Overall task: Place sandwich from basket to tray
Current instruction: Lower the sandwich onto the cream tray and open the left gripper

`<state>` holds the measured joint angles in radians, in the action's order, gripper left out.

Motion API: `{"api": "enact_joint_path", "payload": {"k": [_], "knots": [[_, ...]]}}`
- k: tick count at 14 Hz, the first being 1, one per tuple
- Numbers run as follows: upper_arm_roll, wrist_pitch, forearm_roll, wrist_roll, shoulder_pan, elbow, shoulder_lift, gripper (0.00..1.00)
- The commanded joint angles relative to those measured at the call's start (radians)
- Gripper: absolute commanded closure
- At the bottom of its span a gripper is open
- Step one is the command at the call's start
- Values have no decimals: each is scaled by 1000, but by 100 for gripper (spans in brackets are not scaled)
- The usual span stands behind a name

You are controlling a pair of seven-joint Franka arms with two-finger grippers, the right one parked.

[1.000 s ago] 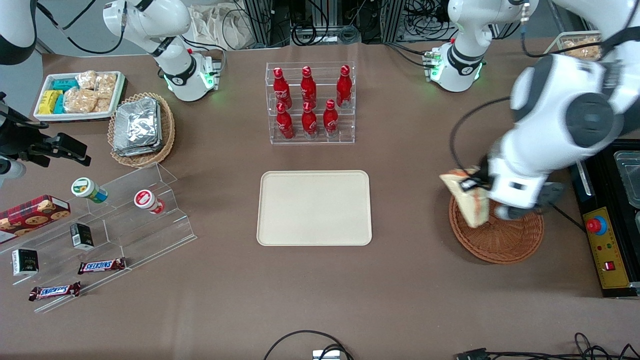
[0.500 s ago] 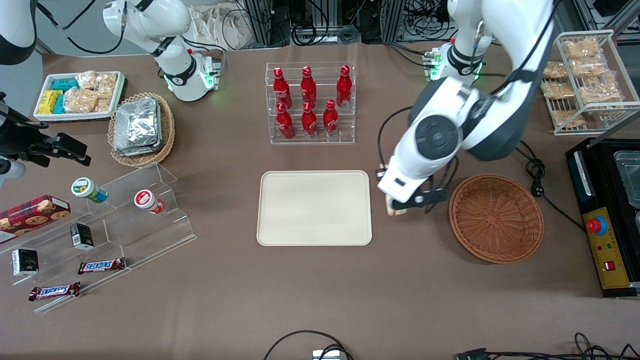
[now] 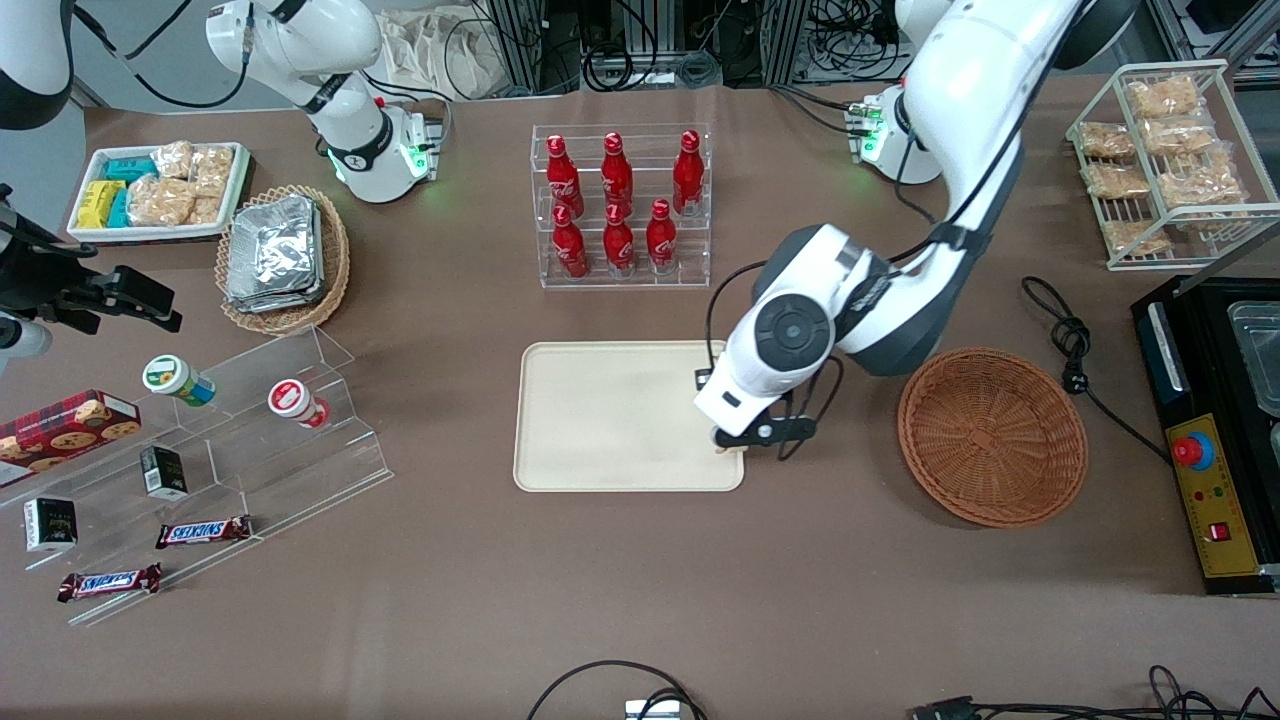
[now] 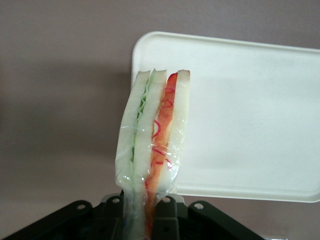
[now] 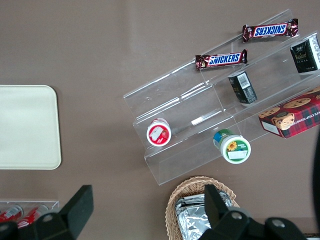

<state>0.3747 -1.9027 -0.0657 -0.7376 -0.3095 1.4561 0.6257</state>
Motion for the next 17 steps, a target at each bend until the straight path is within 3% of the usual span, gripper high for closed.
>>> {"api": "enact_joint_path", "payload": {"k": [1, 6, 8, 10, 15, 17], "knots": [[-10, -36, -84, -44, -36, -43, 81, 100], [-10, -121, -115, -72, -57, -46, 167, 100], [-10, -121, -114, -72, -60, -46, 170, 66], [-10, -113, -115, -71, -59, -46, 163, 2], [-16, -21, -109, -74, -43, -48, 34, 0], [-71, 60, -115, -57, -45, -45, -64, 0]]}}
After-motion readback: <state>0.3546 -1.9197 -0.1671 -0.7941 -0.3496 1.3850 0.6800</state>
